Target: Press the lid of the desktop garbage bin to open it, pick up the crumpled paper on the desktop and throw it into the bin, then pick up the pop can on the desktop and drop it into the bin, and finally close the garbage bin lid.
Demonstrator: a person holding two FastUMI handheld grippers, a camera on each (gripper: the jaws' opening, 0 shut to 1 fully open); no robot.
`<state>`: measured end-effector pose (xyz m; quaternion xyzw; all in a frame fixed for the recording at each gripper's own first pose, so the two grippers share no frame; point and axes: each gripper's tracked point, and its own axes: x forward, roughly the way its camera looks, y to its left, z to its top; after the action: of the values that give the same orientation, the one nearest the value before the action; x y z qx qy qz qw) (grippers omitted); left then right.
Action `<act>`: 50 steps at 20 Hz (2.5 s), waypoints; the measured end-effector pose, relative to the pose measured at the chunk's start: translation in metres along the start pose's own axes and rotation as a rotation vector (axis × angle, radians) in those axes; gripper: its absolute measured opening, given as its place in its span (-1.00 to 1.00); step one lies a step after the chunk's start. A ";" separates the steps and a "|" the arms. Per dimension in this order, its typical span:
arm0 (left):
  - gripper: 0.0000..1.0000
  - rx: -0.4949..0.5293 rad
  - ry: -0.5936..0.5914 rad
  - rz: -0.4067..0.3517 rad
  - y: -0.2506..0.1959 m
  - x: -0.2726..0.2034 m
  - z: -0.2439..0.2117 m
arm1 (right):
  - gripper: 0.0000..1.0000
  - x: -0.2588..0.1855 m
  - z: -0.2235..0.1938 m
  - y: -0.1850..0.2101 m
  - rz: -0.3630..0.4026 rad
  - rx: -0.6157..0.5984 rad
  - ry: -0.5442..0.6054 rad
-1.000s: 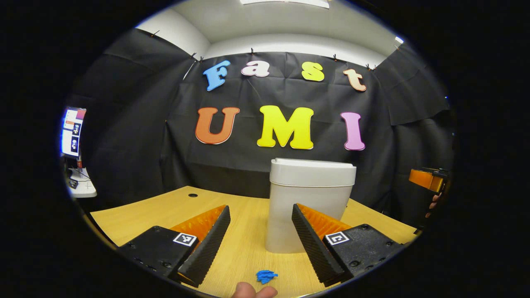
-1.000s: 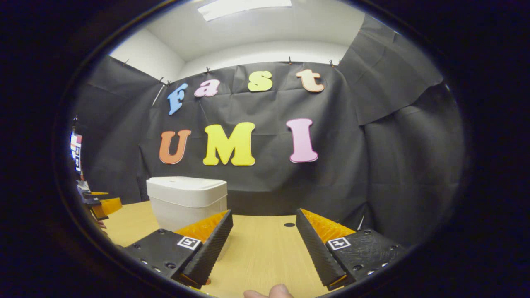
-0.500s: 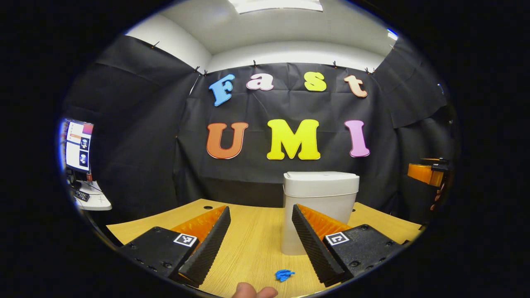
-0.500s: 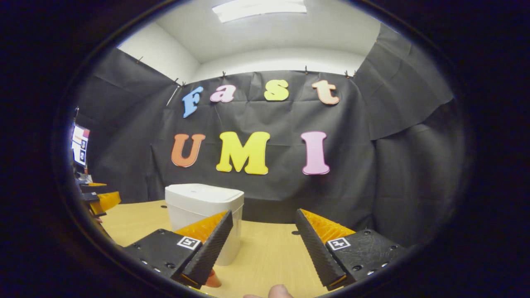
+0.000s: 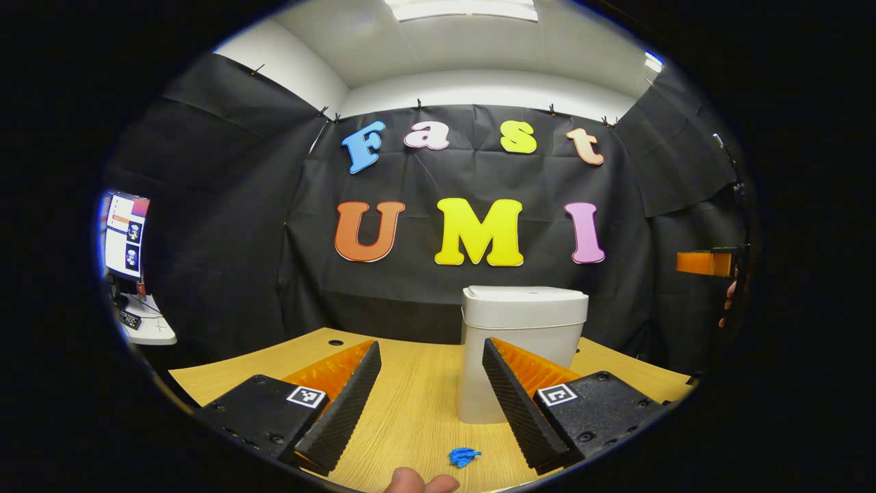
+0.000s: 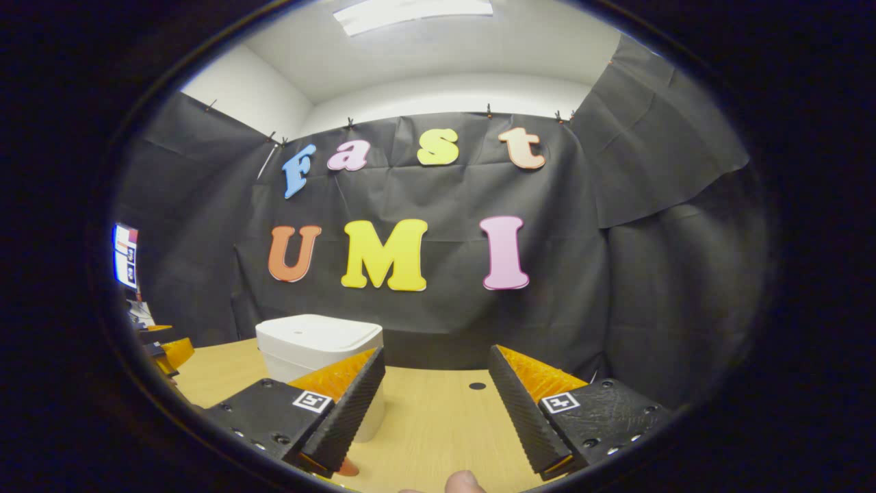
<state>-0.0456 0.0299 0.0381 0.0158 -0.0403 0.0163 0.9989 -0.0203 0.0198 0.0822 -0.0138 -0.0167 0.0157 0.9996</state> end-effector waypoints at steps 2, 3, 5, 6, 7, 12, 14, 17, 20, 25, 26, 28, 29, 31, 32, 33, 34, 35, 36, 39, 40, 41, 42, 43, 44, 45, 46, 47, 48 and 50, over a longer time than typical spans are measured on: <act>0.92 0.003 0.007 -0.004 0.001 0.002 -0.002 | 0.90 0.001 0.006 0.003 -0.002 -0.021 -0.022; 0.93 0.002 0.008 -0.005 0.001 0.003 -0.002 | 0.90 0.002 0.008 0.007 0.006 -0.032 -0.027; 0.93 -0.006 0.015 -0.009 0.000 0.006 -0.005 | 0.89 0.007 0.012 0.018 0.032 -0.035 -0.022; 0.93 -0.009 0.019 -0.013 -0.001 0.008 -0.007 | 0.89 0.010 0.017 0.022 0.042 -0.031 -0.026; 0.93 -0.010 0.021 -0.014 0.000 0.009 -0.007 | 0.89 0.014 0.026 0.025 0.046 -0.023 -0.036; 0.93 0.005 0.035 -0.021 0.000 0.015 -0.016 | 0.89 0.035 0.032 0.058 0.102 0.002 -0.045; 0.93 0.003 0.041 -0.032 -0.003 0.018 -0.018 | 0.89 0.045 0.031 0.072 0.131 0.004 -0.025; 0.94 0.003 0.048 -0.048 -0.003 0.021 -0.022 | 0.89 0.062 0.039 0.086 0.143 0.021 -0.028; 0.93 -0.009 0.053 -0.060 -0.003 0.021 -0.028 | 0.89 0.081 0.031 0.108 0.155 0.026 -0.009; 0.94 -0.012 0.074 -0.058 0.006 0.014 -0.033 | 0.34 0.112 0.011 0.137 0.171 0.005 0.061; 0.94 -0.012 0.074 -0.058 0.008 0.013 -0.033 | 0.03 0.114 0.008 0.144 0.181 0.008 0.074; 0.94 -0.012 0.071 -0.055 0.010 0.013 -0.034 | -0.37 0.119 0.002 0.151 0.177 -0.019 0.093; 0.94 -0.013 0.072 -0.055 0.010 0.012 -0.034 | -0.63 0.120 -0.002 0.154 0.188 -0.025 0.104; 0.94 -0.015 0.078 -0.062 0.008 0.013 -0.037 | -0.96 0.120 -0.012 0.168 0.225 -0.035 0.135; 0.94 -0.014 0.082 -0.065 0.007 0.014 -0.039 | -0.96 0.118 -0.007 0.174 0.236 -0.041 0.140; 0.94 -0.012 0.085 -0.069 0.007 0.014 -0.039 | -0.98 0.115 -0.015 0.176 0.248 -0.042 0.141; 0.94 -0.011 0.086 -0.071 0.006 0.014 -0.040 | -1.00 0.126 -0.018 0.179 0.244 -0.046 0.137; 0.94 -0.010 0.087 -0.074 0.005 0.014 -0.040 | -0.98 0.123 -0.011 0.175 0.237 -0.044 0.130; 0.94 -0.009 0.087 -0.075 0.004 0.014 -0.041 | -0.98 0.129 -0.012 0.175 0.230 -0.041 0.127; 0.94 -0.004 0.085 -0.070 0.005 0.014 -0.042 | -1.00 0.142 -0.022 0.178 0.220 -0.015 0.149; 0.94 0.000 0.088 -0.069 0.006 0.013 -0.042 | -1.00 0.145 -0.027 0.180 0.224 -0.001 0.167; 0.94 0.003 0.091 -0.068 0.007 0.013 -0.044 | -1.00 0.147 -0.033 0.182 0.227 0.006 0.188; 0.94 0.003 0.094 -0.069 0.006 0.013 -0.046 | -1.00 0.149 -0.039 0.184 0.231 0.003 0.206; 0.94 0.002 0.097 -0.071 0.005 0.013 -0.046 | -1.00 0.152 -0.043 0.184 0.229 -0.004 0.221; 0.94 0.000 0.099 -0.071 0.005 0.013 -0.047 | -0.99 0.153 -0.045 0.184 0.232 -0.010 0.231; 0.94 -0.005 0.105 -0.072 0.005 0.012 -0.049 | -1.00 0.153 -0.048 0.184 0.235 -0.011 0.240; 0.94 -0.008 0.110 -0.072 0.004 0.012 -0.050 | -1.00 0.153 -0.051 0.185 0.239 -0.009 0.251; 0.94 -0.011 0.110 -0.071 0.005 0.013 -0.051 | -1.00 0.154 -0.057 0.186 0.244 -0.008 0.272; 0.94 -0.015 0.109 -0.070 0.005 0.013 -0.051 | -1.00 0.155 -0.065 0.187 0.252 -0.018 0.292; 0.94 -0.018 0.113 -0.063 0.008 0.014 -0.053 | -0.99 0.156 -0.069 0.186 0.262 -0.016 0.303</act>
<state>-0.0282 0.0397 -0.0137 0.0072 0.0165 -0.0148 0.9997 0.1317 0.2089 0.0129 -0.0258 0.1356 0.1432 0.9800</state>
